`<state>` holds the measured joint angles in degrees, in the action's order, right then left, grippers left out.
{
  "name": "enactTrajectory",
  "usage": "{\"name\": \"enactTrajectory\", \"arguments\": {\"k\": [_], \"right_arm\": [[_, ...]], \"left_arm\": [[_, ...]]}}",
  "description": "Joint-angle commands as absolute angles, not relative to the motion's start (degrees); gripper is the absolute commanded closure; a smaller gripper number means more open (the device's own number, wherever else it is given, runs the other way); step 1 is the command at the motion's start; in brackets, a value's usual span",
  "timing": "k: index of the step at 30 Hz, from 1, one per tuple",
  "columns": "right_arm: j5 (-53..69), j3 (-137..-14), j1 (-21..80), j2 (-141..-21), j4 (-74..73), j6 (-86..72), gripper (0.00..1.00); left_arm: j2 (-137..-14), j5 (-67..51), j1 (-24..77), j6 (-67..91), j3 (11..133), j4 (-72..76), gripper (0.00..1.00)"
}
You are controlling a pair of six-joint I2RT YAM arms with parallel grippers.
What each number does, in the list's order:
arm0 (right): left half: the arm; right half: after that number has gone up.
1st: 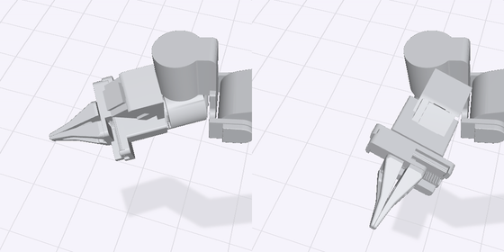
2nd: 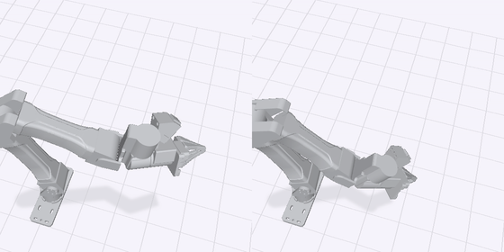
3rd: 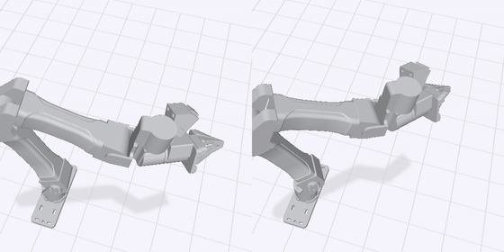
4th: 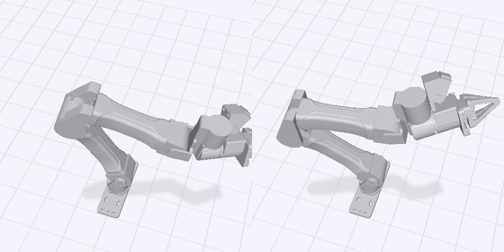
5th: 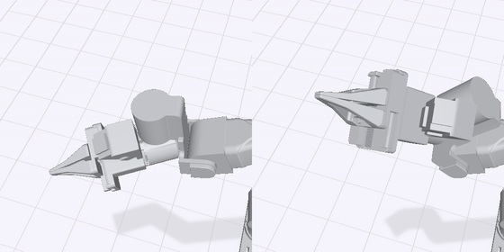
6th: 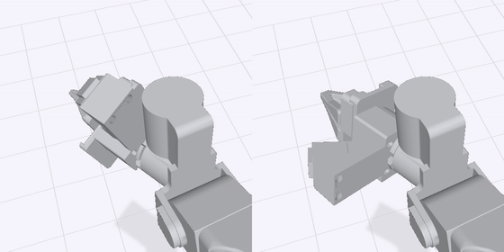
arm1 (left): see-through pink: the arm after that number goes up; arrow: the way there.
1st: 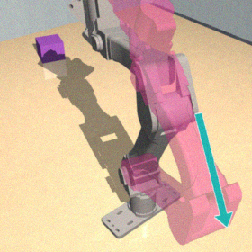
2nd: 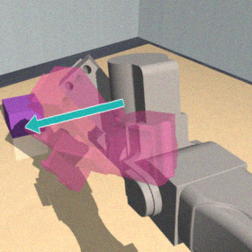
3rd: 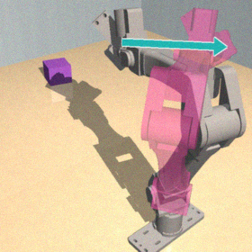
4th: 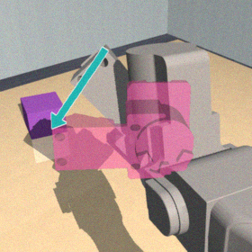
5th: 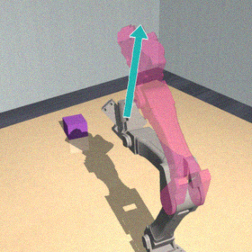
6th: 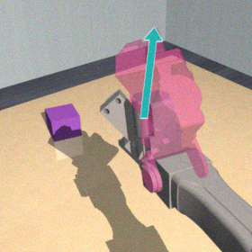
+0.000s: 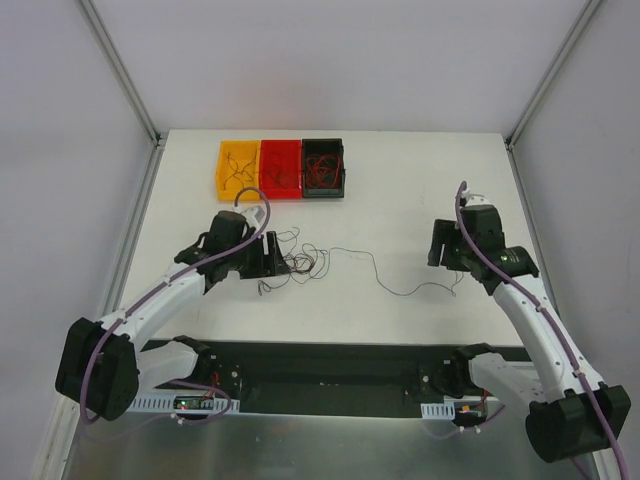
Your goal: Untangle the cables
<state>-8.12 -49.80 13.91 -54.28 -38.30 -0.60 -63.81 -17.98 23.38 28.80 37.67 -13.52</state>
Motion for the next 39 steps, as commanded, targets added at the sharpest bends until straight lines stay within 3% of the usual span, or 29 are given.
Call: {"name": "enactTrajectory", "arguments": {"k": [1,4,9,16,21,24,27,29,32,39], "right_arm": [[2.0,-51.7,17.7,-55.5,-33.3,3.2,0.23],[11.0,-51.0,21.4,-59.1,-26.4,1.3,0.14],[19.2,-49.0,30.0,-68.4,-10.6,-11.7,0.14],[19.4,-47.2,35.5,-84.1,9.6,-27.1,0.28],[17.8,-49.7,37.9,-92.9,13.1,-29.3,0.38],[18.1,-50.9,38.6,-97.7,14.8,-29.9,0.43],[19.2,-51.5,39.2,-100.7,16.9,-30.1,0.52],[20.3,-51.7,39.3,-101.9,18.4,-29.9,0.62],[23.4,-50.7,39.2,-101.2,20.8,-29.0,0.97],[22.2,-42.7,39.2,-86.6,23.2,-28.0,1.00]], "left_arm": [[-66.2,-21.7,24.9,27.3,36.6,-8.1,0.37],[-70.0,-22.4,25.7,28.6,37.0,-5.6,0.39],[-75.6,-20.6,26.1,30.3,39.3,-3.8,0.44],[-82.3,-19.9,26.5,33.0,41.6,-2.6,0.45],[-79.7,-17.2,28.1,33.5,40.1,-1.5,0.43],[-75.8,-16.4,28.7,33.0,38.9,-1.5,0.35],[-73.1,-16.3,28.8,32.7,39.1,-1.8,0.25],[-73.6,-16.6,29.0,32.2,40.6,-2.0,0.24],[-78.9,-15.7,29.5,31.7,45.7,-5.4,0.32],[-91.7,-9.0,34.2,33.2,55.0,-8.9,0.50]]}}
